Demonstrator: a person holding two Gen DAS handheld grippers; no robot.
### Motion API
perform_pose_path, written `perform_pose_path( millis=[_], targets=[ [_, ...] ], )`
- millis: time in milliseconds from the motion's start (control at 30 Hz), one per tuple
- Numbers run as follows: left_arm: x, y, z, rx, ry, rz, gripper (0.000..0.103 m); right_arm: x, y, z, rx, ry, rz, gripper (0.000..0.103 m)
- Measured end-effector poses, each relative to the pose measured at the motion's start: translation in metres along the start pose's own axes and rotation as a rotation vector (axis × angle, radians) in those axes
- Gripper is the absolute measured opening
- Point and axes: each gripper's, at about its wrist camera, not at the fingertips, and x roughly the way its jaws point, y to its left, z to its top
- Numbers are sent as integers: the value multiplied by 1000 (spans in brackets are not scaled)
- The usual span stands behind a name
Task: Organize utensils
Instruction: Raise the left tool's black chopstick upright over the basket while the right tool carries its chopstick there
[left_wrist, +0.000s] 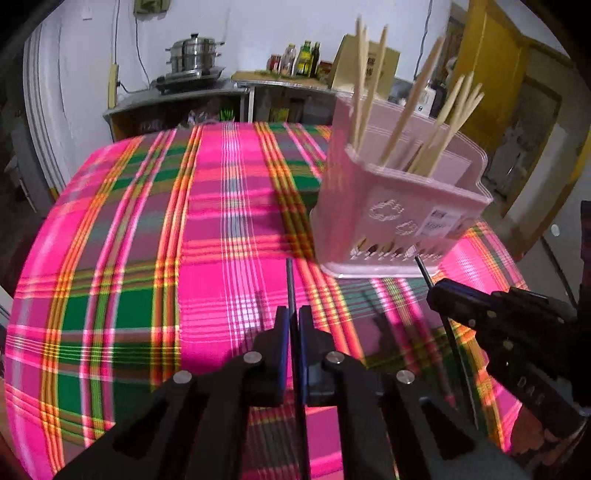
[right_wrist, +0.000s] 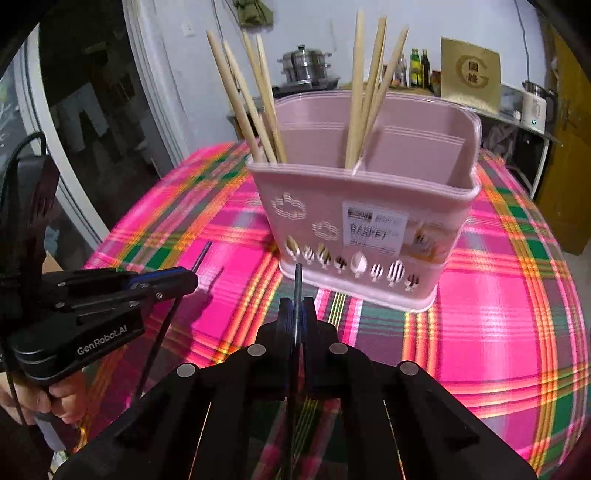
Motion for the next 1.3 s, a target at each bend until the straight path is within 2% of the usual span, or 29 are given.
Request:
perform_pose_path(
  millis=[400,633,867,1300],
  targets=[
    [-87,-16,22,35,-154,-58,5,-74,10,24,-24,-155,30,5],
    [-122,-29,25,66,-217,-88,5,-109,14,28,-31,-232,36,4],
    [-138,-44,25,97,-245,-104,5,-126,12,22,-41,-266,41,4],
    [-143,-54,29,123,-249,-121,5,-141,13,18,-54,-280,39,4]
  ],
)
